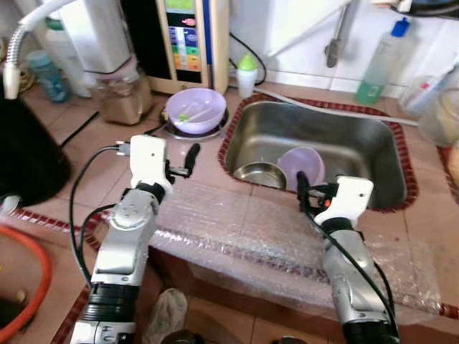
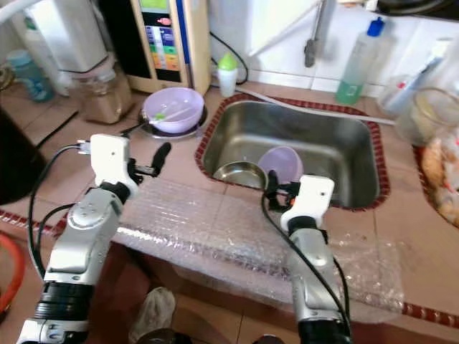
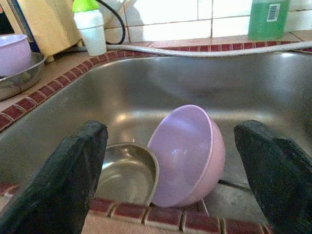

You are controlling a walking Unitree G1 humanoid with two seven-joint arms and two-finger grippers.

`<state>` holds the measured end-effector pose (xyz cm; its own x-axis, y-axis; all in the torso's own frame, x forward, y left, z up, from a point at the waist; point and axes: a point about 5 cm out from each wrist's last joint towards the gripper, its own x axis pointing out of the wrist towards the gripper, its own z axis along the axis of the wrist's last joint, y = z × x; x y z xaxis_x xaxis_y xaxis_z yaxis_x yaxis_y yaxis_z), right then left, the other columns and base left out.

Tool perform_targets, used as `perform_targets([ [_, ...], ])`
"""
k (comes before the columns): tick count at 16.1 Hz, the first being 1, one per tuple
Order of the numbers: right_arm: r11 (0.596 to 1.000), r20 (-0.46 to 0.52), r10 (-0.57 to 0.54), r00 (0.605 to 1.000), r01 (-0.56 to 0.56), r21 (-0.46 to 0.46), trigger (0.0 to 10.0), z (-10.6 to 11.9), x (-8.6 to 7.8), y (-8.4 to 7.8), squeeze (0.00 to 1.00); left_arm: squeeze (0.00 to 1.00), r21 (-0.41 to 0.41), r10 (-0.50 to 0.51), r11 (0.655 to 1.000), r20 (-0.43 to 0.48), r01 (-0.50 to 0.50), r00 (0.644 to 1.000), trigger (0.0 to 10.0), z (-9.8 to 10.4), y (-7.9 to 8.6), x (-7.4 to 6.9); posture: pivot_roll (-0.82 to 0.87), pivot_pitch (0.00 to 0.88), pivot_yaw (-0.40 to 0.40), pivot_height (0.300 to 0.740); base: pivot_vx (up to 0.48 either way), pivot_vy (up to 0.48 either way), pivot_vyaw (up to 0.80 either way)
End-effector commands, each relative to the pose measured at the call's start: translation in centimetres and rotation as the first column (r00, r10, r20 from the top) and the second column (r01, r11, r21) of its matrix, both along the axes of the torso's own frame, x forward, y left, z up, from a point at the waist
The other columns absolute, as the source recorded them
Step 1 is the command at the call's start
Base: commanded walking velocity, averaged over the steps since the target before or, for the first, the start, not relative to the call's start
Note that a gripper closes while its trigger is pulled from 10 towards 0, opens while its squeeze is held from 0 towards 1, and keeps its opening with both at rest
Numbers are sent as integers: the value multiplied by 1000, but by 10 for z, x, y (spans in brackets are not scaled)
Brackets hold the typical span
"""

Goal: Kitchen organization

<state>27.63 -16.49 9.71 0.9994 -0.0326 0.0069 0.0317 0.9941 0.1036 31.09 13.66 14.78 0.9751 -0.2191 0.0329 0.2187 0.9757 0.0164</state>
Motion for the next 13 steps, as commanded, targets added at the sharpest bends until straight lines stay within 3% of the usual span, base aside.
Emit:
perform_targets([
  [1, 1000, 4, 3, 1000, -2, -5, 10000, 3, -2, 0, 0, 0, -17, -20, 1000, -2, 20, 1000, 10000, 1, -3, 0, -50, 4, 79, 740, 0, 0, -800],
  [2, 1000, 3, 4, 1000, -4, -2, 10000, 4, -1, 0, 0, 0, -22, -18, 1000, -3, 18, 1000, 10000, 1, -5, 0, -50, 1, 77, 740, 0, 0, -800],
  [8, 999, 1, 36, 999, -36, -5, 10000, 8, 7, 4, 0, 0, -32, -17, 999, -13, 16, 1000, 10000, -4, -6, -7, -26, 0, 51, 740, 0, 0, 0],
  [13, 999, -6, 50, 999, -50, -13, 10000, 9, 9, 6, 0, 0, -41, -24, 999, -18, 23, 1000, 10000, -5, -8, -9, -26, 0, 42, 740, 280, 0, -186],
])
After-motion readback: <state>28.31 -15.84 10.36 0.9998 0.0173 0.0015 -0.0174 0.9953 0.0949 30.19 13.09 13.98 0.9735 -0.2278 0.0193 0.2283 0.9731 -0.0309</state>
